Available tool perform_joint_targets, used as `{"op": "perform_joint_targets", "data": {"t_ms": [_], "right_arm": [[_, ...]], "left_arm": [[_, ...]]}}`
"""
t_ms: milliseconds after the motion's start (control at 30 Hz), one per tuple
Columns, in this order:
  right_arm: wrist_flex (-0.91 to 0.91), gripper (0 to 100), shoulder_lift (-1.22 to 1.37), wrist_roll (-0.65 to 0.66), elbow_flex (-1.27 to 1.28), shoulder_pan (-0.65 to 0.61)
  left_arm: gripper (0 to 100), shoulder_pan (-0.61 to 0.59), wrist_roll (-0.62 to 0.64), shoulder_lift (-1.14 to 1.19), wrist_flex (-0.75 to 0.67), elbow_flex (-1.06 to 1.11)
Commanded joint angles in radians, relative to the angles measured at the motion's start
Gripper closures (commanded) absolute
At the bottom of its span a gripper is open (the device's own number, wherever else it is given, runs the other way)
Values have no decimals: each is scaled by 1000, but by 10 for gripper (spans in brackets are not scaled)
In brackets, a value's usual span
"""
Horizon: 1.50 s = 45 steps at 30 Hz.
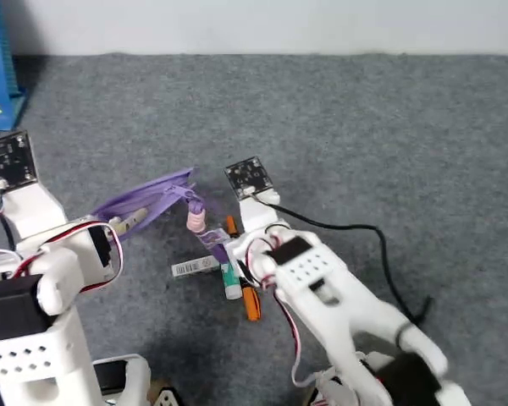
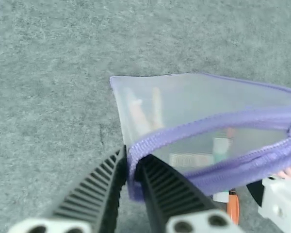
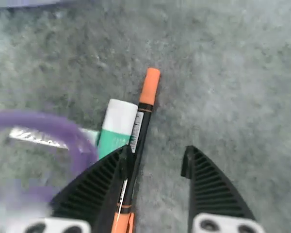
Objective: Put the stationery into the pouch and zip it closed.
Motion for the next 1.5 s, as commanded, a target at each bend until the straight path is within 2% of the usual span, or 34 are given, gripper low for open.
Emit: {"op": "perform_joint_targets", "data": {"t_ms": [0, 233, 633, 833, 1000, 1067, 1233, 1467], "right_arm": [[-22, 793, 96, -9, -124, -8], [-22, 790, 166, -58, -193, -88], [16, 792, 220, -71, -270, -111], [24, 793, 349, -69, -330, -51], [30, 794, 418, 32, -364, 24], [30, 820, 409, 57, -361, 61], [114, 962, 355, 104, -350, 113], [275, 969, 217, 104, -348, 148]], "left_arm": [[988, -15, 5, 6, -8, -41], [988, -15, 5, 6, -8, -41], [988, -15, 3, 6, -5, -41], [988, -17, 3, 3, -2, -41], [988, -20, 3, 3, 0, -39], [988, -20, 3, 2, -2, -28], [988, -15, 3, 2, -5, -24], [988, -15, 3, 2, -5, -24]]}}
